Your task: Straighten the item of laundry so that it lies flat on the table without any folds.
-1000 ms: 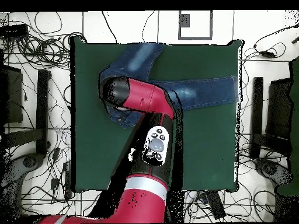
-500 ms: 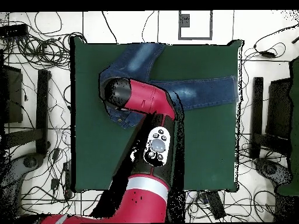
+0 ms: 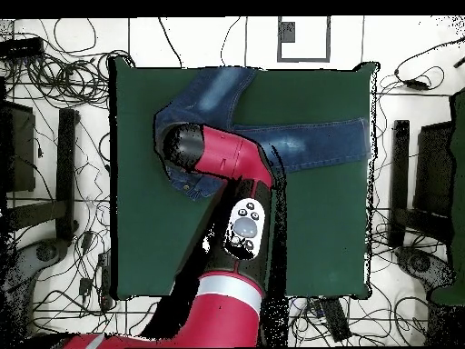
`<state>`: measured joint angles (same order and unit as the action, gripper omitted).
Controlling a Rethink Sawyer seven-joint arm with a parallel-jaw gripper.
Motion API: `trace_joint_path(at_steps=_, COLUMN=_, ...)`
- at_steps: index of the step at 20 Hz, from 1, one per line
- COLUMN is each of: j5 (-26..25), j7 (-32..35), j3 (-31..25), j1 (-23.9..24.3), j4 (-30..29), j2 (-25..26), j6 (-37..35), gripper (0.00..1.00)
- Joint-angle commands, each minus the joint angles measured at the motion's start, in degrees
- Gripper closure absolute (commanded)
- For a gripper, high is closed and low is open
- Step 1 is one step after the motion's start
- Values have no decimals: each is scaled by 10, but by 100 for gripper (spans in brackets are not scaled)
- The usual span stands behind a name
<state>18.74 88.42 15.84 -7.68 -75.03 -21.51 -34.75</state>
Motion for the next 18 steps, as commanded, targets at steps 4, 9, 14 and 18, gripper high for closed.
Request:
trace_joint_path(at_steps=4, j5=7, j7=128, j3=-62, j1=4, j4=-81, j2=32, j6=39, gripper=0)
trace_joint_path(at_steps=9, j5=5, j7=134, j3=-39, j1=-3, j4=-48, j2=20, j6=-15, gripper=0)
trace_joint_path(at_steps=14, j5=-7, j7=130, j3=-15, j1=-5, j4=27, j2=31, j6=-71, gripper=0)
trace_joint_path(at_steps=18, j5=-1, j7=143, j3=-15, j1=-4, j4=46, j2=57, j6=-46, gripper=0)
